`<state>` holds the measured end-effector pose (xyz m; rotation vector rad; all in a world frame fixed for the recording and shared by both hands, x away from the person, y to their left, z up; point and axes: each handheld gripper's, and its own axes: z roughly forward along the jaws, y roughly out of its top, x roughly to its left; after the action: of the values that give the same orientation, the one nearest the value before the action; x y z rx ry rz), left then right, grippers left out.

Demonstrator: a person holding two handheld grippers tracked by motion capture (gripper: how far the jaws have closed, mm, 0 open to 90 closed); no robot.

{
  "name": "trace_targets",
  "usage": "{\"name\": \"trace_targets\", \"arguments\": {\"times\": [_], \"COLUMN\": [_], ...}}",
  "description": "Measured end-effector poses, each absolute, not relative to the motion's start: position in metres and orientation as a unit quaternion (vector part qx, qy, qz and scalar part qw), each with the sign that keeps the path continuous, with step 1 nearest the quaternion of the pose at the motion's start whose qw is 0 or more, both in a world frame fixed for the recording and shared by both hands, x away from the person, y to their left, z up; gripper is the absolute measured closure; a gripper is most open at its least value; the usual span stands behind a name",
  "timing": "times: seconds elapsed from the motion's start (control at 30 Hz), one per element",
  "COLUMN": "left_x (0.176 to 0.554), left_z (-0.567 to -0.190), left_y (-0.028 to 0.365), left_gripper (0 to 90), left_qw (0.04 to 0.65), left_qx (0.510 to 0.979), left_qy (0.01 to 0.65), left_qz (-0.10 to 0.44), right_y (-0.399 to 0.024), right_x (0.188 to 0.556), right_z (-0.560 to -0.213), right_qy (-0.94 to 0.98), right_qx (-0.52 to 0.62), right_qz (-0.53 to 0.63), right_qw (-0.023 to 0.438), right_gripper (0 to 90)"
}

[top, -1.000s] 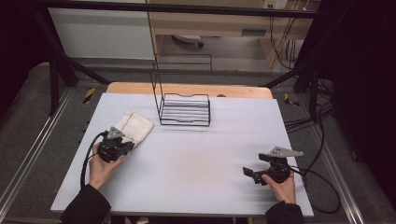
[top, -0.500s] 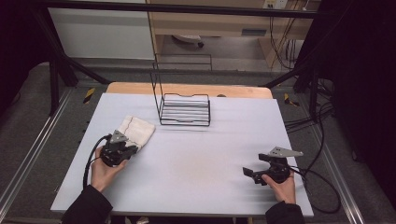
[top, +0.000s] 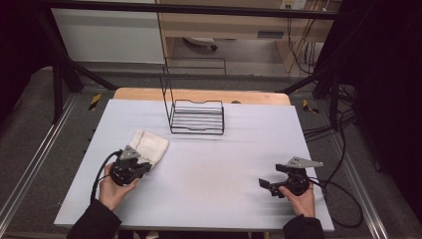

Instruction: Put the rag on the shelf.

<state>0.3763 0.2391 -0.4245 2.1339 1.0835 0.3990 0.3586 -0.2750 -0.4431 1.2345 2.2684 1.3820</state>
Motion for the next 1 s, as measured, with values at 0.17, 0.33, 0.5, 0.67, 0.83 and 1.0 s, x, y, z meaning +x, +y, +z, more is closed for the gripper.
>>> {"name": "trace_targets", "arguments": {"times": [0.17, 0.33, 0.5, 0.67, 0.83, 1.0], "left_x": [0.364, 0.366, 0.370, 0.384, 0.399, 0.407], "left_z": [-0.426, -0.429, -0.418, -0.417, -0.428, -0.436], "left_y": [0.233, 0.235, 0.253, 0.288, 0.314, 0.319], "left_gripper": [84.5, 81.5, 52.7, 40.9, 42.2, 48.2], "left_qw": [0.353, 0.361, 0.381, 0.364, 0.335, 0.336], "left_qx": [0.828, 0.827, 0.811, 0.786, 0.776, 0.775], "left_qy": [0.412, 0.411, 0.421, 0.468, 0.503, 0.510], "left_qz": [0.142, 0.130, 0.143, 0.176, 0.179, 0.166], "right_y": [-0.275, -0.274, -0.272, -0.270, -0.265, -0.262], "right_x": [0.359, 0.359, 0.359, 0.360, 0.361, 0.362], "right_z": [-0.443, -0.443, -0.443, -0.444, -0.444, -0.444], "right_qy": [0.771, 0.771, 0.772, 0.774, 0.775, 0.774], "right_qx": [0.418, 0.419, 0.418, 0.418, 0.419, 0.421], "right_qz": [0.468, 0.467, 0.467, 0.464, 0.461, 0.462], "right_qw": [0.106, 0.105, 0.106, 0.106, 0.104, 0.103], "right_gripper": [0.7, 0.8, 0.8, 0.8, 0.8, 0.8]}}
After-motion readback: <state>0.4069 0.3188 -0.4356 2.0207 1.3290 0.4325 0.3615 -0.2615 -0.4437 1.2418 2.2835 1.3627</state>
